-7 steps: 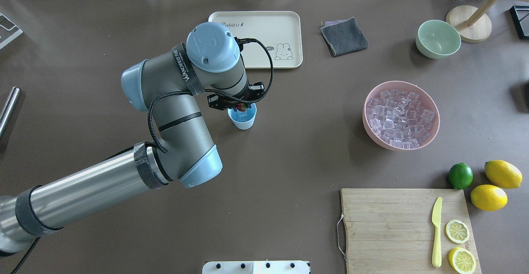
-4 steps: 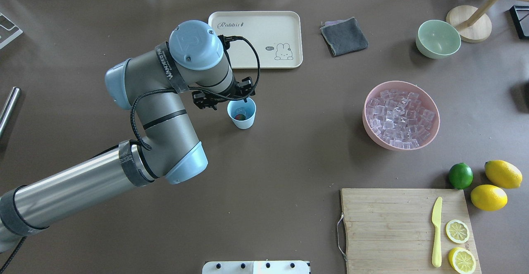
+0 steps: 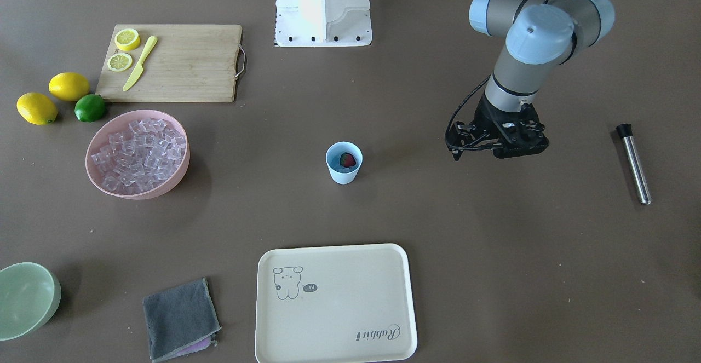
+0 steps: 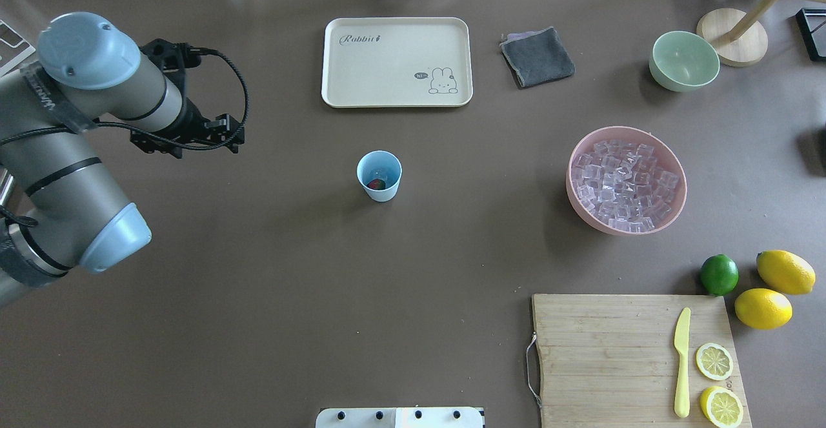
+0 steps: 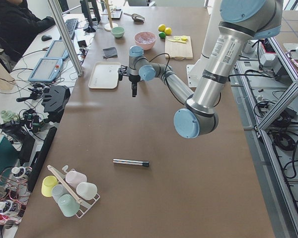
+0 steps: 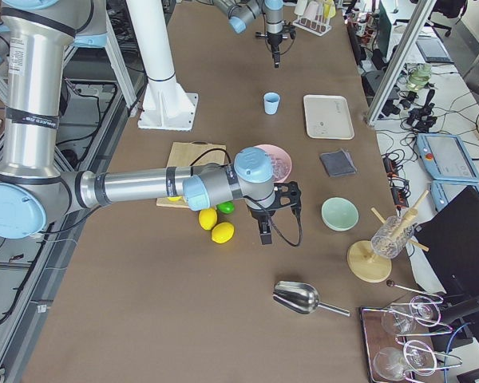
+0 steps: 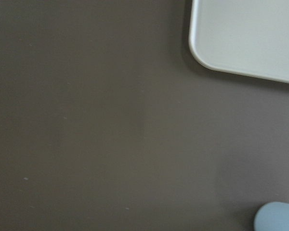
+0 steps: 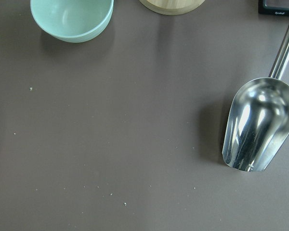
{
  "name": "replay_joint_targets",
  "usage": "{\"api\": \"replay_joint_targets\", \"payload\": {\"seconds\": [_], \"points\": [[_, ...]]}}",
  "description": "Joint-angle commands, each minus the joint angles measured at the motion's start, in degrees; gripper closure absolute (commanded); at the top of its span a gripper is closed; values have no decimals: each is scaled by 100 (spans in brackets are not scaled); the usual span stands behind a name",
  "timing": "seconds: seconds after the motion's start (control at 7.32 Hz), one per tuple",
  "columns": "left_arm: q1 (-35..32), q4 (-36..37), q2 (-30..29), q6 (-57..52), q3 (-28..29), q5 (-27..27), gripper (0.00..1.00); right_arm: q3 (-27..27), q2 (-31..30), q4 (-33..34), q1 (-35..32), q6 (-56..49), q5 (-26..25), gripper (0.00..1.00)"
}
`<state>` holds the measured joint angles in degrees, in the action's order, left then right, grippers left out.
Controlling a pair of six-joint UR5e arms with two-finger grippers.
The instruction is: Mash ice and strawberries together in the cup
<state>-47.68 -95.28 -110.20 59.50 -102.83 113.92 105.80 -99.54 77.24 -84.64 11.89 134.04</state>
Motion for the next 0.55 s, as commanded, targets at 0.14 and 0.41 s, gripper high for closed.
{"api": "replay_joint_targets", "payload": {"seconds": [0.14,0.41], "points": [[-1449,-1224,1525,-2339,689,531,2,-16,-57,-7,0,6,8,1],[-2024,-2367,1563,-3197,2120,736,2,11,-39,-7,0,6,26,1]]}}
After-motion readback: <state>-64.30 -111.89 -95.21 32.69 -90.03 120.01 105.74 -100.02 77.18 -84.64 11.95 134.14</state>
